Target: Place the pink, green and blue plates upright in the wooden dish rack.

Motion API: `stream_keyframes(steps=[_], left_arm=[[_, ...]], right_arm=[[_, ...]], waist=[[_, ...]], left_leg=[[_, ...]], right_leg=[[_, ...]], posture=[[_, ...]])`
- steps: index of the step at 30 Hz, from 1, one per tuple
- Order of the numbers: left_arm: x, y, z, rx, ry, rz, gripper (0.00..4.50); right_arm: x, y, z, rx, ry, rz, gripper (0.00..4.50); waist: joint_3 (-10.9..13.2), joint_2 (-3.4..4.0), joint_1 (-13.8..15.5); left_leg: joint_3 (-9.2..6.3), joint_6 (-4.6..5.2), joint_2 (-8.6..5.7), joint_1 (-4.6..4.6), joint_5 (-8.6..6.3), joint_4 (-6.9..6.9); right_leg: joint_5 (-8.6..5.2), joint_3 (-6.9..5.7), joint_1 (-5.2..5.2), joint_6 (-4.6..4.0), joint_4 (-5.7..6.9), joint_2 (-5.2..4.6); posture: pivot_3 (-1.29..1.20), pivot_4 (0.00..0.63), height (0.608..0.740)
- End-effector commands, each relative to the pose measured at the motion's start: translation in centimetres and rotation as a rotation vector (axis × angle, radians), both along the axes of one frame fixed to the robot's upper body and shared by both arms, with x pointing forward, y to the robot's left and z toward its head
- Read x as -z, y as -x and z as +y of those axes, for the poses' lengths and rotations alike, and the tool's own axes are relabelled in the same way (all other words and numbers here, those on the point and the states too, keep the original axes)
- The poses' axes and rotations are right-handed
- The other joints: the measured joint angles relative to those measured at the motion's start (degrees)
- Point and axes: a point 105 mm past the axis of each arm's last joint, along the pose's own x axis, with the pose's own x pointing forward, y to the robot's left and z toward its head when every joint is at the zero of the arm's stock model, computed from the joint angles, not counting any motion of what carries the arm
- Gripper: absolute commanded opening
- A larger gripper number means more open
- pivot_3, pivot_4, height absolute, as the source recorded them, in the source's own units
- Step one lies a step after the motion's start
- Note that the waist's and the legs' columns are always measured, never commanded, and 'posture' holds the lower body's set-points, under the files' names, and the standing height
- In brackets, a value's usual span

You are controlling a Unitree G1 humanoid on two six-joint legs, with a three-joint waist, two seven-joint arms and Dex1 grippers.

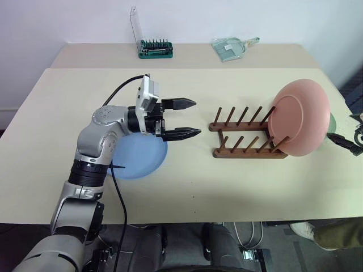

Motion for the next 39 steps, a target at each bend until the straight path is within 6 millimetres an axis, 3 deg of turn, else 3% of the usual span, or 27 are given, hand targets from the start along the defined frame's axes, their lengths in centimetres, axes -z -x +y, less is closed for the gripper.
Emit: stream_keyframes(steps=[1, 8, 12, 19, 22, 29, 35, 39], left_arm=[[-1.5, 0.5, 0.1, 0.009, 0.012, -0.061, 4.5], [-1.5, 1.2, -0.2, 0.033, 0.008, -0.051, 4.5], [-1.0, 1.7, -0.5, 0.047, -0.004, -0.044, 4.5], [-0.6, 2.7, -1.2, 0.071, -0.042, -0.045, 4.5], [-0.5, 2.7, -1.1, 0.065, -0.045, -0.045, 4.5], [-0.6, 2.6, -1.0, 0.058, -0.041, -0.049, 4.5], [-0.8, 2.5, -1.0, 0.05, -0.024, -0.046, 4.5], [-0.7, 2.4, -1.0, 0.044, -0.018, -0.041, 4.5]], right_arm=[[0.1, -0.2, 1.0, -0.073, -0.032, 0.045, 4.47], [1.3, -2.8, 2.1, -0.058, -0.061, 0.025, 4.47], [2.8, -3.3, 2.5, -0.058, -0.031, 0.065, 4.47], [3.8, -4.4, 2.9, 0.005, -0.144, 0.074, 4.47], [4.4, -4.3, 2.7, 0.027, -0.131, 0.096, 3.7], [4.8, -4.4, 2.3, 0.063, -0.121, 0.096, 0.13], [2.9, -4.8, 1.6, 0.1, -0.117, 0.005, 0.05], [-0.7, -5.6, 1.3, 0.144, -0.23, -0.183, 0.05]], waist=[[0.0, 0.0, 0.02], [0.01, 0.02, -0.06], [0.02, 0.03, 0.13], [0.02, 0.03, -0.07], [0.02, 0.03, 0.03], [0.02, 0.03, -0.03], [0.02, 0.03, 0.05], [0.02, 0.04, 0.0]], left_leg=[[0.0, 0.0, 0.0, 0.0, 0.0, 0.0], [0.0, -0.03, 0.0, 0.01, 0.02, 0.0], [0.0, -0.06, -0.01, 0.0, 0.03, 0.0], [0.0, -0.08, -0.01, 0.01, 0.05, 0.0], [0.0, -0.09, -0.01, 0.01, 0.05, 0.0], [0.0, -0.07, -0.01, 0.01, 0.04, 0.0], [-0.01, -0.07, -0.02, 0.02, 0.04, 0.0], [-0.01, -0.07, -0.02, 0.02, 0.04, 0.0]], right_leg=[[0.0, 0.0, 0.0, 0.0, 0.0, 0.0], [0.0, 0.0, 0.01, 0.0, 0.0, 0.0], [0.0, 0.0, 0.02, 0.0, -0.02, -0.01], [0.01, 0.0, 0.03, 0.0, -0.02, 0.0], [0.01, 0.0, 0.03, 0.0, -0.02, -0.01], [0.01, 0.0, 0.03, 0.0, -0.02, 0.0], [0.01, -0.01, 0.08, 0.0, -0.03, -0.01], [0.01, -0.02, 0.07, 0.0, -0.03, -0.01]], posture=[[0.0, 0.15, 0.74], [0.0, 0.15, 0.74], [0.0, 0.15, 0.74], [0.0, 0.15, 0.74], [0.0, 0.15, 0.74], [0.0, 0.15, 0.74], [0.0, 0.15, 0.74], [0.0, 0.15, 0.74]])
